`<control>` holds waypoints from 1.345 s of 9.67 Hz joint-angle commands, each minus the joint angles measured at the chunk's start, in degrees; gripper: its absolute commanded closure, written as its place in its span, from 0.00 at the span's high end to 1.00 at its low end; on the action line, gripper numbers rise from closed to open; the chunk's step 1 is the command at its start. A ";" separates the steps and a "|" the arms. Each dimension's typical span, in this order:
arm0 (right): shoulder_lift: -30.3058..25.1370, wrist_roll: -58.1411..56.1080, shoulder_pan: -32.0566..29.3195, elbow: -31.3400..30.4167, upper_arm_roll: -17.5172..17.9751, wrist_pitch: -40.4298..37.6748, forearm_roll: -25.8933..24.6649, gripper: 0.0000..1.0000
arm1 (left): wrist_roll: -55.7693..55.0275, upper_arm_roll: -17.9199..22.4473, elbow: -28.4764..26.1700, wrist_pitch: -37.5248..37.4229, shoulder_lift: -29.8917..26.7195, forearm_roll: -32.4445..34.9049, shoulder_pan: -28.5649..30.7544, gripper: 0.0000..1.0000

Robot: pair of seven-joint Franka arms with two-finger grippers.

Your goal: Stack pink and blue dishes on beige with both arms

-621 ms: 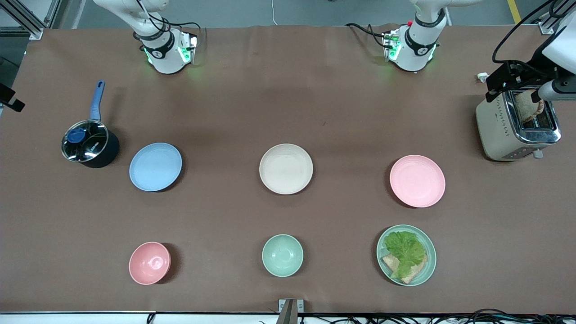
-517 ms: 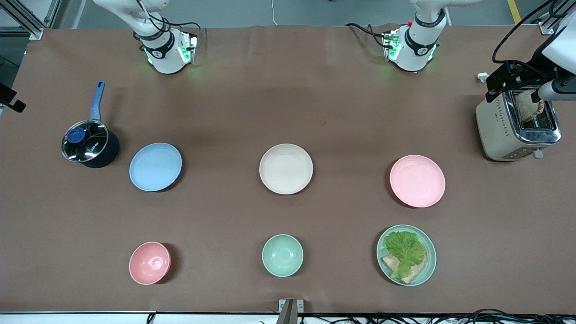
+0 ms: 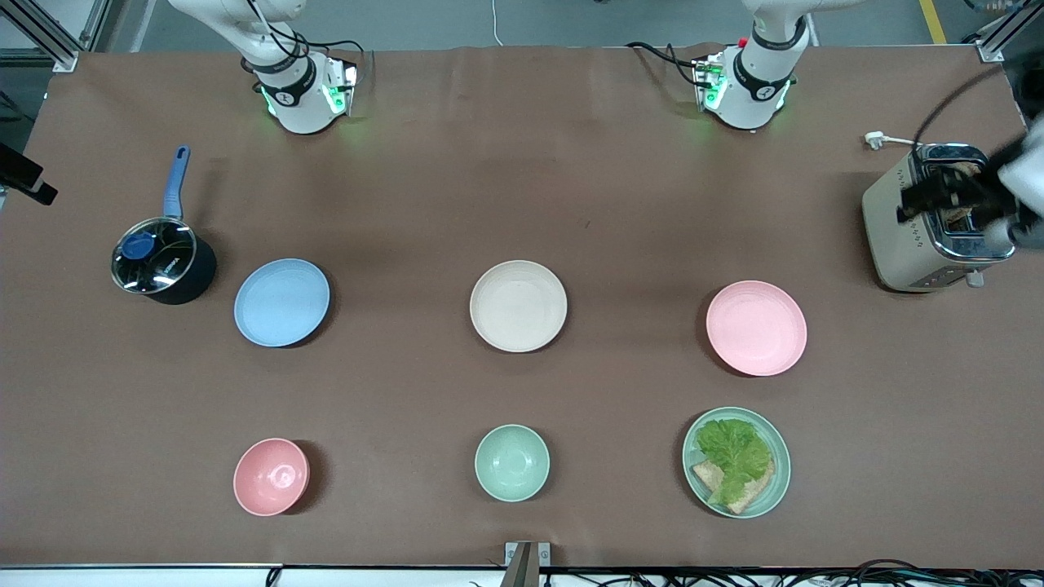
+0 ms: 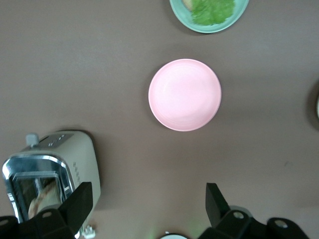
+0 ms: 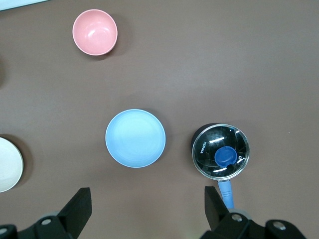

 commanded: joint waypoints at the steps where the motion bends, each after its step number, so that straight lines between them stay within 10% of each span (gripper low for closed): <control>1: 1.81 -3.91 -0.72 0.55 0.48 -0.64 -0.23 1.00 | 7.84 -0.20 -7.25 10.59 7.05 -1.75 4.80 1.00; 7: 10.15 -26.05 -3.89 -23.15 -0.75 23.05 11.00 1.00 | 22.46 -0.98 -14.94 33.56 26.11 -14.04 7.64 1.00; 13: 24.84 -48.02 -4.50 -32.40 -0.84 46.62 20.48 1.00 | 24.85 -2.13 -14.76 35.43 31.06 -16.60 6.76 0.12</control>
